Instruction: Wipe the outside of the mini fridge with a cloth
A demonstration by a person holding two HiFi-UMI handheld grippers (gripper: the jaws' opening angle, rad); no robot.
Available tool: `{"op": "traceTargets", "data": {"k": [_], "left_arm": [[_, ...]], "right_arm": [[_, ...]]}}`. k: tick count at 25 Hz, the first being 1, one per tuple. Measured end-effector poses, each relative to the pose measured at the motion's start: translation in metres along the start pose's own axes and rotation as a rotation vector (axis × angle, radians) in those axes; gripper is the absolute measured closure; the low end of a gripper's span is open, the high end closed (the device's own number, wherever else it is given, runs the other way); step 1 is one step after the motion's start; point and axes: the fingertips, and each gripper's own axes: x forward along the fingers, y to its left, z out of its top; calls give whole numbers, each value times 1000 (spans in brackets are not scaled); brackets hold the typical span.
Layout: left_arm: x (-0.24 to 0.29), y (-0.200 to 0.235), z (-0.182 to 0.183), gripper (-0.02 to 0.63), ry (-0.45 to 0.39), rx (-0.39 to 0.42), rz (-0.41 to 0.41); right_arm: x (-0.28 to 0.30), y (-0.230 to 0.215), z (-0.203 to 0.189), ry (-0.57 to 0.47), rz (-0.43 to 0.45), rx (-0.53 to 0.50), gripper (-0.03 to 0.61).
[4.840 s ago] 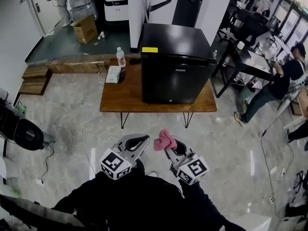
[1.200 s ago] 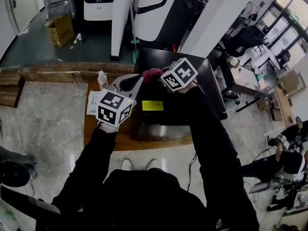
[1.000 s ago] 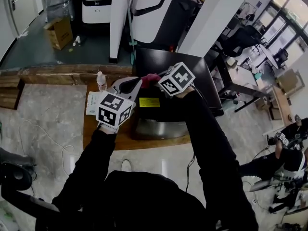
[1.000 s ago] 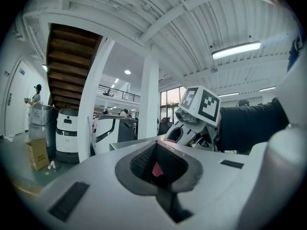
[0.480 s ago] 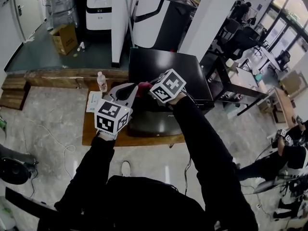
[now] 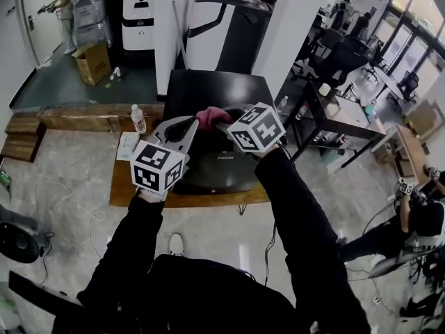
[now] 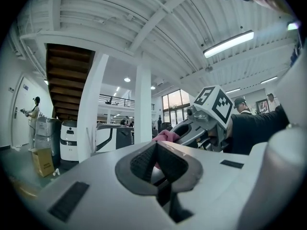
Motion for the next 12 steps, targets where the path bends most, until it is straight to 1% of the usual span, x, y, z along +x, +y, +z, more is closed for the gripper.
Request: {"op": "traceTargets", "data": {"k": [3,6,9,12], "left_arm": [[22,-29,7,607,-5,13,-26],[46,-48,9,607,-6,13,-62],[71,-54,11,607,-10,-1,-100],[98,-49,16,607,-28,-3,-122]], "right_arm": [[-26,-18,-18,-11,-41,16,508],[-44,-43,-32,-29,-92,43,508],[-54,-71,-39,-47,-122,69,508],[-55,-101,-40,-51,-141,76,508]]}}
